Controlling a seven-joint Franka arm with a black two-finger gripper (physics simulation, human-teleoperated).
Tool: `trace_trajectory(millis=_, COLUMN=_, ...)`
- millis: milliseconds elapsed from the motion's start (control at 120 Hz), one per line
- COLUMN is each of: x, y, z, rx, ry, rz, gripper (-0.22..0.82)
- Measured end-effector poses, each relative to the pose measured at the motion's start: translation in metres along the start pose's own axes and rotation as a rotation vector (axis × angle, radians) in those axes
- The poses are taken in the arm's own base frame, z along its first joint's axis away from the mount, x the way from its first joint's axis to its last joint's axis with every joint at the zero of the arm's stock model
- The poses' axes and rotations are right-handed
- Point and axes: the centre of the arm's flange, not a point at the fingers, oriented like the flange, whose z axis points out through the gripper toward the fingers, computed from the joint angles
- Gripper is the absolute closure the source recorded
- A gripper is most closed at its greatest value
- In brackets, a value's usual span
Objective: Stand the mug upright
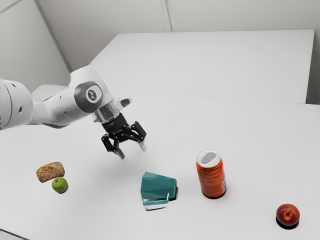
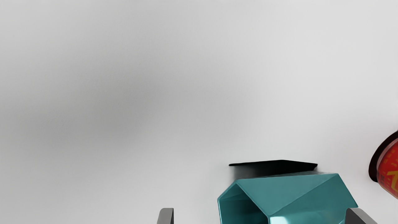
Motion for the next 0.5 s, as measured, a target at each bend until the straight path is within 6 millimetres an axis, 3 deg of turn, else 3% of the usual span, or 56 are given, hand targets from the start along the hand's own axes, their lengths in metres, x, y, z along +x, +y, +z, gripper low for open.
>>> trace_trajectory(millis=125, x=0.0, y=0.003, z=0.007, rx=-0.046, ry=0.039, rz=0.038, gripper=0.0)
trace_trajectory(millis=350, x=-0.041, y=-0.002, z=0.03, rx=-0.182, ry=0.039, rz=0.019, gripper=0.0)
trace_trajectory(millis=500, x=-0.055, y=-0.012, z=0.046, rx=-0.237, ry=0.027, rz=-0.007, gripper=0.0)
